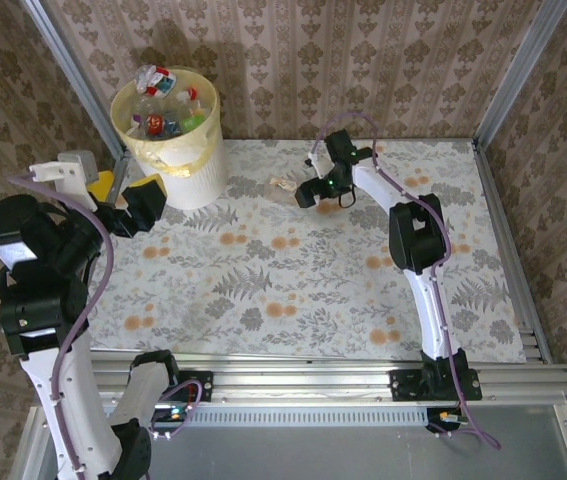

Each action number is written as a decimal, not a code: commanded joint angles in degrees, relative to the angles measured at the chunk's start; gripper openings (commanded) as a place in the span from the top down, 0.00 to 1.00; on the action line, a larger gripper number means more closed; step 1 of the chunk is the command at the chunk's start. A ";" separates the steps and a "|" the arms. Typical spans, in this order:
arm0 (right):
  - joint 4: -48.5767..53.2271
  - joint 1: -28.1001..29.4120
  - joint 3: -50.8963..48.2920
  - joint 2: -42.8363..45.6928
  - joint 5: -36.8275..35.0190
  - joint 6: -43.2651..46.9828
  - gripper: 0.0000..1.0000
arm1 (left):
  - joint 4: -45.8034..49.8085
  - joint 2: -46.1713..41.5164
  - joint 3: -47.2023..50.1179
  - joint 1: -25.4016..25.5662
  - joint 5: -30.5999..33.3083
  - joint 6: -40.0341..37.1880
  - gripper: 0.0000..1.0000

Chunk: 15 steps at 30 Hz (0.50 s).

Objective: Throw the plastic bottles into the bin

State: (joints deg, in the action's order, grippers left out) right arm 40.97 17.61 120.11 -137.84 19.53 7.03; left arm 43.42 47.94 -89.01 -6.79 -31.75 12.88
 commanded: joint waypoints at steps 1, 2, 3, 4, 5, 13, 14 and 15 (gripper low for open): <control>3.72 -0.25 3.12 -1.94 3.15 2.24 0.01 | -1.90 -0.18 0.34 0.34 -0.03 0.55 0.00; 3.61 -0.12 3.36 -2.21 3.77 2.41 0.01 | -2.14 -0.20 0.50 0.36 0.32 0.73 0.00; 3.56 -0.01 3.46 -2.36 4.24 2.61 0.02 | -2.30 -0.06 0.44 0.36 0.24 0.87 0.00; 3.59 -0.01 3.61 -2.46 4.46 2.80 0.02 | -2.47 0.10 0.34 0.32 0.14 1.08 0.00; 3.77 0.23 3.71 -2.52 4.56 2.93 0.03 | -2.69 0.28 0.16 0.37 -0.14 1.31 0.00; 4.30 1.50 3.40 -3.44 5.27 3.05 0.11 | -5.44 0.67 1.46 0.37 -1.61 3.44 0.00; 4.55 1.61 3.39 -3.56 5.10 2.91 0.12 | -5.60 0.71 1.64 0.37 -1.69 3.59 0.00; 4.59 1.60 3.31 -3.64 4.91 2.78 0.14 | -5.78 0.70 1.76 0.32 -1.74 3.81 0.00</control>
State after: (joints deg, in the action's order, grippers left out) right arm 42.92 18.68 121.91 -139.59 23.20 9.08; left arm 40.21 48.45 -87.88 -6.79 -31.99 14.98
